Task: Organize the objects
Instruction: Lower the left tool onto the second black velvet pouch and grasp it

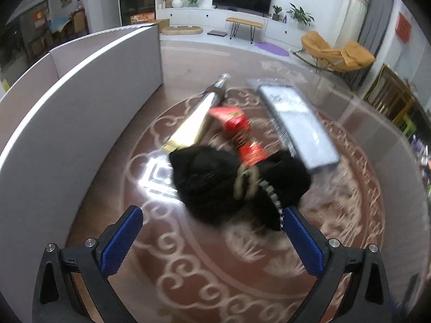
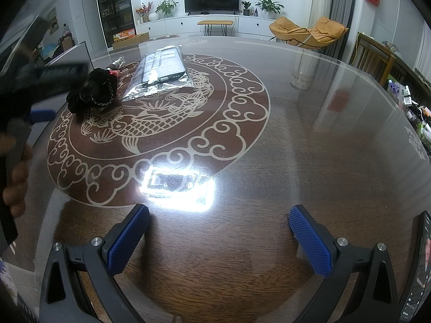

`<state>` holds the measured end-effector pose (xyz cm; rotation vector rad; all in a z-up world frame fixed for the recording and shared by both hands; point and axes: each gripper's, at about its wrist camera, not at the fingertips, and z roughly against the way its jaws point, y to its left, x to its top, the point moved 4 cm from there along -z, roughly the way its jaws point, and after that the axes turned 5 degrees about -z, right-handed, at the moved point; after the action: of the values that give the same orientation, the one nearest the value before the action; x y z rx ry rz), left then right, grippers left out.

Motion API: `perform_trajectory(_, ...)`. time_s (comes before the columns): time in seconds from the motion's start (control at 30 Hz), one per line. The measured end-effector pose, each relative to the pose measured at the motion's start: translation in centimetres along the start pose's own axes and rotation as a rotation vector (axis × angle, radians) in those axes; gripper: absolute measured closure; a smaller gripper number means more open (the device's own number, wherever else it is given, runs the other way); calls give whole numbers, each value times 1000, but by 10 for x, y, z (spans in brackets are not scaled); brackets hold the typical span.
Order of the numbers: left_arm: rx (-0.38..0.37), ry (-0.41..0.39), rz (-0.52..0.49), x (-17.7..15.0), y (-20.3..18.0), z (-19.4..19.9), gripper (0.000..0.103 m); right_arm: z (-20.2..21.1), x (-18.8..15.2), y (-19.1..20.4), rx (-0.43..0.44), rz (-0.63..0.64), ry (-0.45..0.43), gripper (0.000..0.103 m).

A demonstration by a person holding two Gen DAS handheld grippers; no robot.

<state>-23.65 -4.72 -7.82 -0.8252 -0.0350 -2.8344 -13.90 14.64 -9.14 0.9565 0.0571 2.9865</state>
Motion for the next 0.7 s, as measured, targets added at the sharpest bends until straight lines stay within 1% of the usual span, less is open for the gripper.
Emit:
perform_trajectory(0.1,5,11,-16,-14,14,4,0,0,0,0,0,0,0,0)
perform_trajectory(0.23,-18,12,-27,-31,24,18,0,0,0,0,0,0,0,0)
perform_trajectory(0.3,-40,11,-29,-38,26,26,0,0,0,0,0,0,0,0)
perform_trajectory(0.47,-121,12,-8,-48,29,40,0,0,0,0,0,0,0,0)
perform_trajectory(0.57,-153,-2,1,-50,30,48,0,0,0,0,0,0,0,0)
perform_trajectory(0.7,-182,-11,-12,-53,30,54,0,0,0,0,0,0,0,0)
